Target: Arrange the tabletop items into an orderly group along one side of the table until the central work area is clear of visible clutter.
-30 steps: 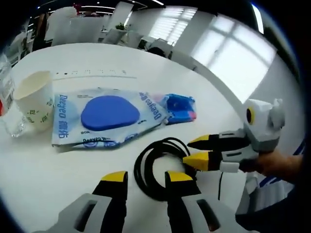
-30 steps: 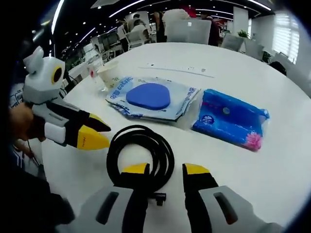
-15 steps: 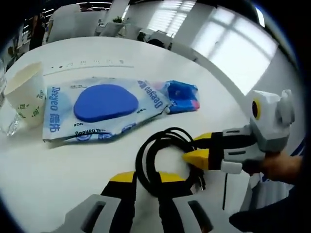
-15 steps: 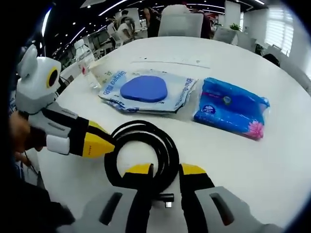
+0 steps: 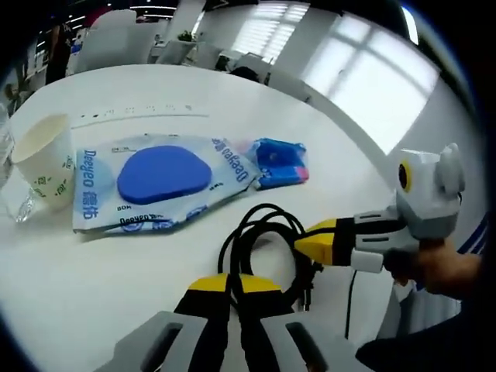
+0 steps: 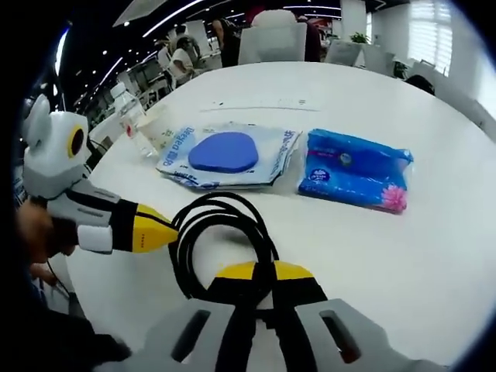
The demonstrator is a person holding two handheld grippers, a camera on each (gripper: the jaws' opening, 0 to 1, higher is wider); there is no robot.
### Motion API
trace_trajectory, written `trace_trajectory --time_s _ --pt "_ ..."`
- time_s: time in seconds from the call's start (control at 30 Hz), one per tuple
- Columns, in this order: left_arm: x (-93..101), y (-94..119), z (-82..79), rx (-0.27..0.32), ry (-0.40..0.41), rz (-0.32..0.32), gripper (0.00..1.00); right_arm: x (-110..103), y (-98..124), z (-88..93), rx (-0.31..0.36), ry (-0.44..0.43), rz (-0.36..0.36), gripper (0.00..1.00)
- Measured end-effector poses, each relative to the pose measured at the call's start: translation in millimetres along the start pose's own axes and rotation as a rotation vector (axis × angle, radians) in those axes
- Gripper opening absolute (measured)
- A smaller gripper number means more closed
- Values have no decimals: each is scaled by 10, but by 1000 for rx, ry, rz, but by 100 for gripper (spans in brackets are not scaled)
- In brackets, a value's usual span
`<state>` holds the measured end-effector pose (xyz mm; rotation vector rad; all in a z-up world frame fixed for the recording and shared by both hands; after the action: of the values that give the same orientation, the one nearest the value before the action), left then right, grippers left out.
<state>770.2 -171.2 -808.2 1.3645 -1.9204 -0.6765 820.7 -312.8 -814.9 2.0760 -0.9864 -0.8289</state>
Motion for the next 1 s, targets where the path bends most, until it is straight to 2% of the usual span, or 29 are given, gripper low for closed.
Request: trace_trajectory --time_s 0.2,0.53,0.8,1.0 --pt "29 84 -18 18 6 3 0 -29 120 -37 24 -17 -9 1" --pt "180 229 -267 79 -39 12 0 19 383 -206 76 -60 -10 1" --pt "197 132 -369 80 -26 28 0 113 456 -280 74 -92 -12 1" --pt "242 13 -396 54 -26 45 0 225 421 -278 59 -109 -1 1"
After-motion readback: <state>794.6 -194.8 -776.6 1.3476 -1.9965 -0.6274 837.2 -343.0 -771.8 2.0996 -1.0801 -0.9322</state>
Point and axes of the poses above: the point that each gripper's makers call its tool centre point, and the gripper's own axes: y roughly backward along the fingers, x roughly to its right, z roughly out of its underside, the point moved 6 cm from there along y, roughly backward along the fingers, and after that the axes turned 11 degrees about -y, right-handed, at the moved point
